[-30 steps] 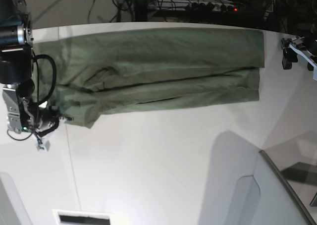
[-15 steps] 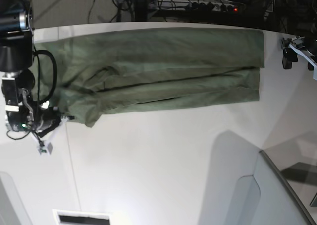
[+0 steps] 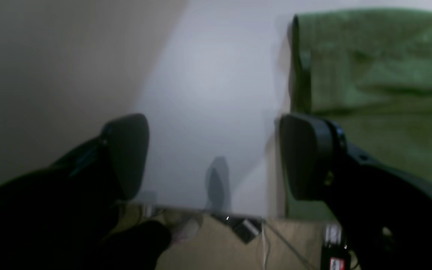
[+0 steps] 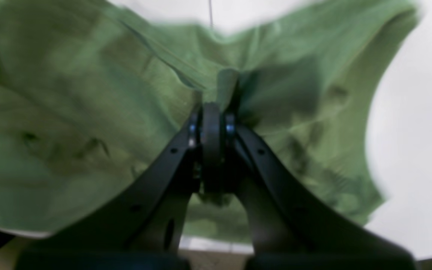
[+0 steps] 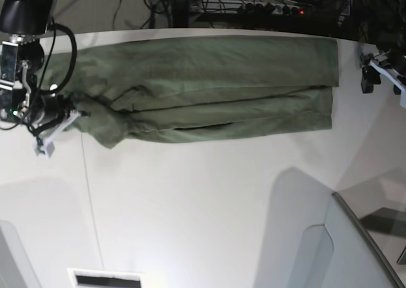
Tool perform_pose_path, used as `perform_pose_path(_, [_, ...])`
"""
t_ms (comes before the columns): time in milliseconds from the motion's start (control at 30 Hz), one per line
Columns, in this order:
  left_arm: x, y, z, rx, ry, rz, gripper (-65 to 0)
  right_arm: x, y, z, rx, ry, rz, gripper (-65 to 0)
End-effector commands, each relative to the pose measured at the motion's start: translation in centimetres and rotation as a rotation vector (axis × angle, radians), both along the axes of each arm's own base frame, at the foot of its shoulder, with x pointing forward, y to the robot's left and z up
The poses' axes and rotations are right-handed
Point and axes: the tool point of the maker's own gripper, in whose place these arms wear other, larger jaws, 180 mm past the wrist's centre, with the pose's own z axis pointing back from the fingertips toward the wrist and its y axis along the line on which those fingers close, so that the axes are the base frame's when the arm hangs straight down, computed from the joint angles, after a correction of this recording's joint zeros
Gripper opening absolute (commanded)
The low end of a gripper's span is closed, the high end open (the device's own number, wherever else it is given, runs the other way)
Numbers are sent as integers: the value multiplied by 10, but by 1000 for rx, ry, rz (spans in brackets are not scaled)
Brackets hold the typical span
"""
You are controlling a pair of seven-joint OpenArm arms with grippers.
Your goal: Layout the t-shirt on the table in an organized manner, then fold the t-shirt properly
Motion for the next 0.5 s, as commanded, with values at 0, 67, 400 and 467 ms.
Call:
perform_pose_path(0, [5, 2, 5, 29, -8, -21, -117, 9, -8, 9, -12, -38, -8, -650])
perform_pose_path(67, [5, -4, -3, 57, 34, -55, -117, 6, -9, 7, -11, -33, -16, -644])
perform_pose_path(400, [19, -23, -10, 62, 48, -117, -117, 23, -11, 17, -24, -95, -10, -650])
perform_pose_path(467, [19, -22, -9, 62, 47, -115, -117, 32, -15, 23, -35, -121, -11, -650])
